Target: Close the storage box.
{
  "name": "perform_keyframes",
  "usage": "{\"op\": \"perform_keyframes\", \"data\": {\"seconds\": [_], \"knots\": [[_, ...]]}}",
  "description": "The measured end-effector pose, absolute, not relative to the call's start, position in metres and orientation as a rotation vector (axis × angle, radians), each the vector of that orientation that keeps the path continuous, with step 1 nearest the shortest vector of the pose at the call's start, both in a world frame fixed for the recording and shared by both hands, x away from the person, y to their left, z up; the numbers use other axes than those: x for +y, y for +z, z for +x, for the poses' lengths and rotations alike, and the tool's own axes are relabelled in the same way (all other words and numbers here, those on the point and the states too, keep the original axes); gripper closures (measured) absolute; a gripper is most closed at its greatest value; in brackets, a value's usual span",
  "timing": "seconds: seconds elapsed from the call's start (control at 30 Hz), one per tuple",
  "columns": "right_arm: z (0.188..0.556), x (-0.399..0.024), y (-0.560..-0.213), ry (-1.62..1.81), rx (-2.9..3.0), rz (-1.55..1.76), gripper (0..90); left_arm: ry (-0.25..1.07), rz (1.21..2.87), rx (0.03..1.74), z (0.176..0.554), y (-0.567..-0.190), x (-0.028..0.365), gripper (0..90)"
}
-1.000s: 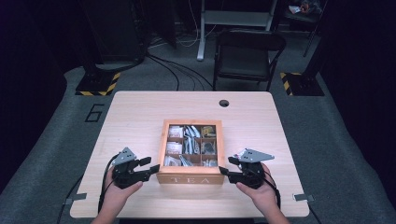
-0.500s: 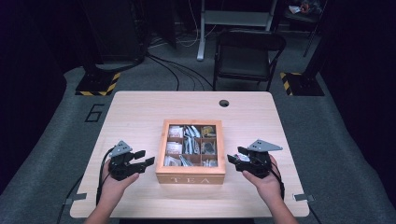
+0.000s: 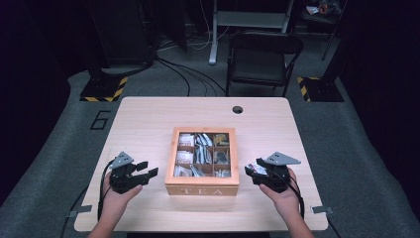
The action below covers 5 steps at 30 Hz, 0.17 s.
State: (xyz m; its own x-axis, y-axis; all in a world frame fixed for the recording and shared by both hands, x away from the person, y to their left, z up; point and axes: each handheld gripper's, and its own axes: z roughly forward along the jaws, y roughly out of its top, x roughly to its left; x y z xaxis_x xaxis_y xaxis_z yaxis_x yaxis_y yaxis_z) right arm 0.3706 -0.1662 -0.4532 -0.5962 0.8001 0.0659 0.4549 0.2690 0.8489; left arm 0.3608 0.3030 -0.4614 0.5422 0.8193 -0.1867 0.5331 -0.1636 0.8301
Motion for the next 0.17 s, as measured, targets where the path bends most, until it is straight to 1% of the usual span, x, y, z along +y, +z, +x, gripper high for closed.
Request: {"op": "perform_keyframes", "data": {"seconds": [0.1,0.17], "knots": [[0.365,-0.167,-0.45,1.288,2.167,1.123,40.5,0.358,1.833,1.101,0.357,-0.458,0.304,43.5],[0.359,-0.167,-0.443,1.355,2.167,1.09,38.3,0.329,1.831,1.079,0.353,-0.455,0.301,42.1]]}}
